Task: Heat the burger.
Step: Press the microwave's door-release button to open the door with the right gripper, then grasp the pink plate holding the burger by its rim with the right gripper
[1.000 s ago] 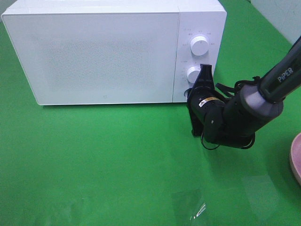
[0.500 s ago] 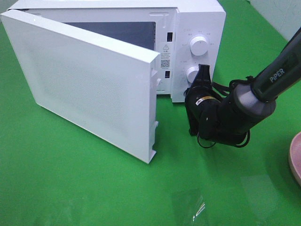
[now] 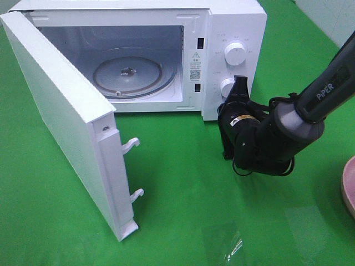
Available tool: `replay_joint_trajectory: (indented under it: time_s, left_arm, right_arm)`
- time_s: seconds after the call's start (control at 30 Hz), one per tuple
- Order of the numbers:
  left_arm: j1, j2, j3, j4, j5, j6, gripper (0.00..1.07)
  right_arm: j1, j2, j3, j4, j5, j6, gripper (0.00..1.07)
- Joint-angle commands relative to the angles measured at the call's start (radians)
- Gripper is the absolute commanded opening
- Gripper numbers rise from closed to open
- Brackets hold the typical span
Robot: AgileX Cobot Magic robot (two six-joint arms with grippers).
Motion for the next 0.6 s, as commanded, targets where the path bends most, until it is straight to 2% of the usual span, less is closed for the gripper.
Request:
replay_joint_trajectory:
  time_s: [0.03, 0.47, 0.6]
  left_arm:
    - [-0.003, -0.005, 0.002, -0.003, 0.007, -0.002, 0.98]
    - [-0.003, -0.005, 0.002, -0.003, 0.007, -0.002, 0.98]
    - [-0.003, -0.005, 0.002, -0.003, 0.007, -0.002, 0.98]
  right_arm:
    - [-0.005, -0.042, -0.021, -0.040, -0.255, 0.017, 0.00]
    - [0.016, -0.127, 0.087, -0.080, -0.062, 0.016, 0.00]
    - [0.016, -0.173, 0.161, -0.112, -0.053, 0.010, 0.02]
